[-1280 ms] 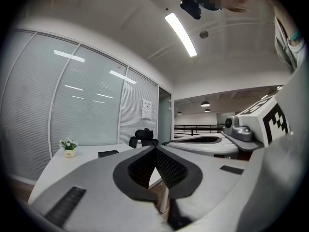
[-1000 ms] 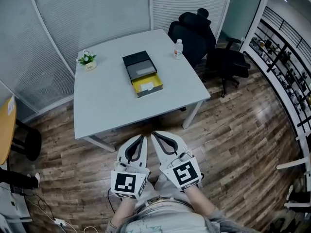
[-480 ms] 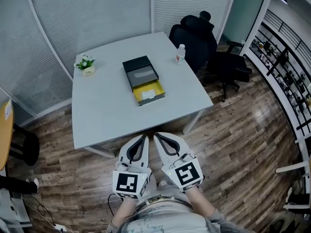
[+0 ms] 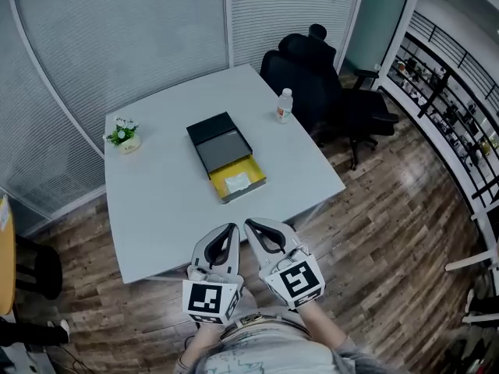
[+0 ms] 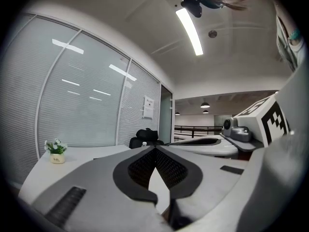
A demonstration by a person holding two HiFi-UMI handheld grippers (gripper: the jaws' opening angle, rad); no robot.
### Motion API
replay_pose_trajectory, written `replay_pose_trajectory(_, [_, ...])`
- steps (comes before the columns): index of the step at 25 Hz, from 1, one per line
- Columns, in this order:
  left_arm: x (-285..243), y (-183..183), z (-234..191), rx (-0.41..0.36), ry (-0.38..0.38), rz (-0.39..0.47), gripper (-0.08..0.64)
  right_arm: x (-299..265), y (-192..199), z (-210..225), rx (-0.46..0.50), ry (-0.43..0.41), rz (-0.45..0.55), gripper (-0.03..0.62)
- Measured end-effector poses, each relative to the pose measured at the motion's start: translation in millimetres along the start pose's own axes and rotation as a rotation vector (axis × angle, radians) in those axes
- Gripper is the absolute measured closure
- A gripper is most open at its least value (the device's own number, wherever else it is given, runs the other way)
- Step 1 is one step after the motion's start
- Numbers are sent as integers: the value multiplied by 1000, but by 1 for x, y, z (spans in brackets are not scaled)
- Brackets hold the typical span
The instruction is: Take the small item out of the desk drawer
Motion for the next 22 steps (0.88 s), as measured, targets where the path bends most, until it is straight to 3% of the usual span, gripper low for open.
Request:
replay_pose_trajectory(9, [-18,-1,-58,18,17,-13,561,-62,-1,-3,8,7,-29,589])
replay_pose_trajectory(14, [-23,3,-88,19,31,-15,562,-94,4,-7,-34,10,-26,589])
replay_pose_trajectory(22, [-36,4,-111,22,29,-30,561,-120,3,-6,-13,-4,-53,589])
Point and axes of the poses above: the fingertips, and each gripper's own axes: x backward along the fingers, z to its right, y out of its underside, the point moved 4 cm from there along x, backward along the fingers, and after that the axes turned 14 degrees about y, right-handed, at the moved point
